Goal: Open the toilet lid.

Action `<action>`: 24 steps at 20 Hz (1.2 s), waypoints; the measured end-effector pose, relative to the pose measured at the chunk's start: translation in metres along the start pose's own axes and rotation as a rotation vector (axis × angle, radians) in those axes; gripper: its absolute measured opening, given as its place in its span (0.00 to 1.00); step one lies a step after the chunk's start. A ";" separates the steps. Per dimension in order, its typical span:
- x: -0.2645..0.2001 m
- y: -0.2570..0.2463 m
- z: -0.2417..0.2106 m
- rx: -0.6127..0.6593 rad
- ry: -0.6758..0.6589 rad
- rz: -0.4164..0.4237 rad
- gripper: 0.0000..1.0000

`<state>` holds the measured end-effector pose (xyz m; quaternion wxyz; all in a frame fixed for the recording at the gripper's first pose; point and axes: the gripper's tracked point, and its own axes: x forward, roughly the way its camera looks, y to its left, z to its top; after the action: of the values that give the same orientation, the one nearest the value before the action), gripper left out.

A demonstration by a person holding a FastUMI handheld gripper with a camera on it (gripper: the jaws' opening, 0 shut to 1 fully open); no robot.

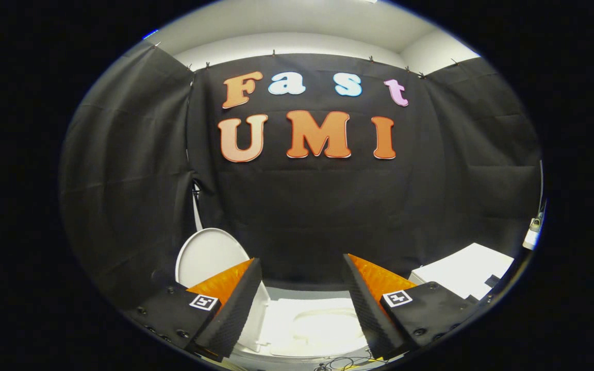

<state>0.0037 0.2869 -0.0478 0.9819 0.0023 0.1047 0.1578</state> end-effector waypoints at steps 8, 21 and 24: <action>-0.005 -0.060 0.018 0.010 -0.043 -0.036 1.00; -0.023 -0.134 0.040 0.002 -0.104 -0.102 1.00; -0.026 -0.139 0.038 0.006 -0.103 -0.106 1.00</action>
<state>0.0307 0.1483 -0.0104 0.9930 0.0080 0.0544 0.1050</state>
